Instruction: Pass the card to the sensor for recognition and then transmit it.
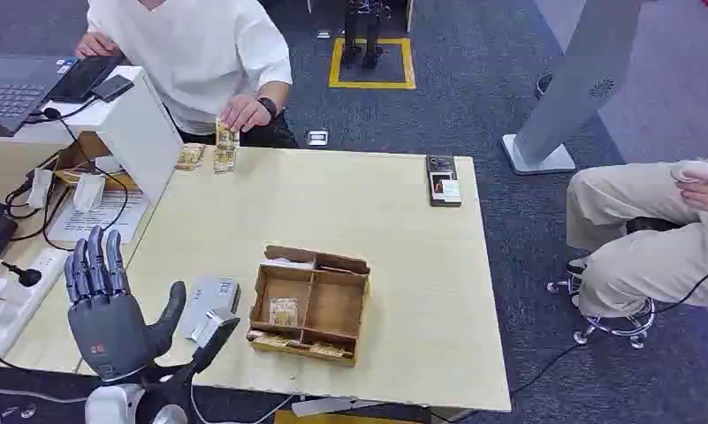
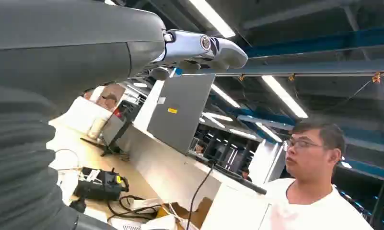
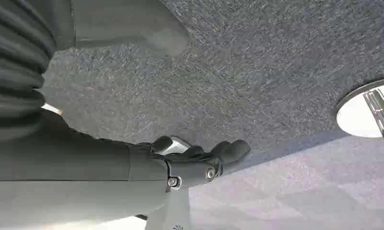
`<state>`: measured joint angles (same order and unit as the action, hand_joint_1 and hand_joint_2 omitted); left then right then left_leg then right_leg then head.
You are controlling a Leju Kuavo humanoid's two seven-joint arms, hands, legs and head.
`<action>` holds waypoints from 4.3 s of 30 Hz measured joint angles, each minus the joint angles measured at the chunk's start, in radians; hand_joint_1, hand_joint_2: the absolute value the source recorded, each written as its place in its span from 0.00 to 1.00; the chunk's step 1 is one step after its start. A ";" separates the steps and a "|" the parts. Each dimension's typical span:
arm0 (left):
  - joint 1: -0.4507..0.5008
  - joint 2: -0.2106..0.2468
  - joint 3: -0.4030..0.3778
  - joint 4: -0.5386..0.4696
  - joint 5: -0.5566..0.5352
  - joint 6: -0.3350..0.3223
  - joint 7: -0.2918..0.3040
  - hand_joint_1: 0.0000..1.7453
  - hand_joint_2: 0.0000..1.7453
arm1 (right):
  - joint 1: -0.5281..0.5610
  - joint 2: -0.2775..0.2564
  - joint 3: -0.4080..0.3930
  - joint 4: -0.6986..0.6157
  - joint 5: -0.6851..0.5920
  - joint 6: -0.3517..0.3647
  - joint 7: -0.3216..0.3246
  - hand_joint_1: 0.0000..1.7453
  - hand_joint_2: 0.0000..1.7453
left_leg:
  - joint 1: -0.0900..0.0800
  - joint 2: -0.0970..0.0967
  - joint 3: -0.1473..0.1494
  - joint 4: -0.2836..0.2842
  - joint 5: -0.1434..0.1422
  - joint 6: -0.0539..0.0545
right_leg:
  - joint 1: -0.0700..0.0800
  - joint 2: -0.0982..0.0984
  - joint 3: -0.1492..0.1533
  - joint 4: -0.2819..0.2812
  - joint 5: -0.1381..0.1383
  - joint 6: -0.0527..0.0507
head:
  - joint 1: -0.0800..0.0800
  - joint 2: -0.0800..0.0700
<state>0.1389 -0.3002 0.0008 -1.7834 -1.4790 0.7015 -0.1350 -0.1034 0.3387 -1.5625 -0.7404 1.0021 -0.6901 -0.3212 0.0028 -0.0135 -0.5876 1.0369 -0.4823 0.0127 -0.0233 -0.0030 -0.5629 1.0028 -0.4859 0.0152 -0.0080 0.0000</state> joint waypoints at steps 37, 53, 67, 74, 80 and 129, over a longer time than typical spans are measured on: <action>-0.190 0.010 0.150 0.065 -0.018 0.000 -0.074 0.00 1.00 | -0.019 0.000 0.000 0.030 0.053 0.000 -0.071 0.00 1.00 | 0.000 0.000 0.000 0.000 0.000 0.000 | 0.000 0.001 0.000 0.000 0.000 0.000 | 0.000 0.000; -0.199 0.010 0.170 0.064 0.087 0.000 -0.157 1.00 1.00 | -0.019 0.000 0.000 0.037 0.053 0.000 -0.075 0.00 1.00 | 0.000 0.000 0.000 0.000 0.000 0.000 | 0.000 0.001 0.000 0.000 0.000 0.000 | 0.000 0.000; -0.211 0.010 0.195 0.063 0.107 0.000 -0.183 1.00 1.00 | -0.020 0.000 0.000 0.041 0.055 0.000 -0.076 0.00 1.00 | 0.000 0.000 0.000 0.000 0.000 0.000 | 0.000 0.001 0.000 0.000 0.000 0.000 | 0.000 0.000; -0.213 0.010 0.200 0.063 0.106 0.000 -0.183 1.00 1.00 | -0.020 0.000 0.000 0.041 0.055 0.000 -0.076 0.00 1.00 | 0.000 0.000 0.000 0.000 0.000 0.000 | 0.000 0.000 0.000 0.000 0.000 0.000 | 0.000 0.000; -0.212 0.010 0.205 0.060 0.141 0.000 -0.198 1.00 1.00 | -0.020 0.000 0.000 0.041 0.044 0.000 -0.068 0.00 1.00 | 0.000 0.000 0.000 0.000 0.000 0.000 | 0.000 0.000 0.000 0.000 0.000 0.000 | 0.000 0.000; -0.088 0.011 0.191 0.270 -0.069 0.000 -0.018 1.00 1.00 | -0.013 0.000 0.000 0.035 -0.030 0.000 -0.042 0.00 1.00 | 0.000 0.000 -0.001 0.000 0.000 0.001 | 0.000 0.000 0.000 0.000 0.000 0.000 | 0.001 0.000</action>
<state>0.0513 -0.2888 0.1923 -1.5137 -1.5484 0.7019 -0.1526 -0.1164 0.3384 -1.5625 -0.7050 0.9720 -0.6901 -0.3635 0.0027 -0.0138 -0.5888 1.0369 -0.4827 0.0132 -0.0234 -0.0032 -0.5633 1.0026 -0.4861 0.0153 -0.0072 0.0004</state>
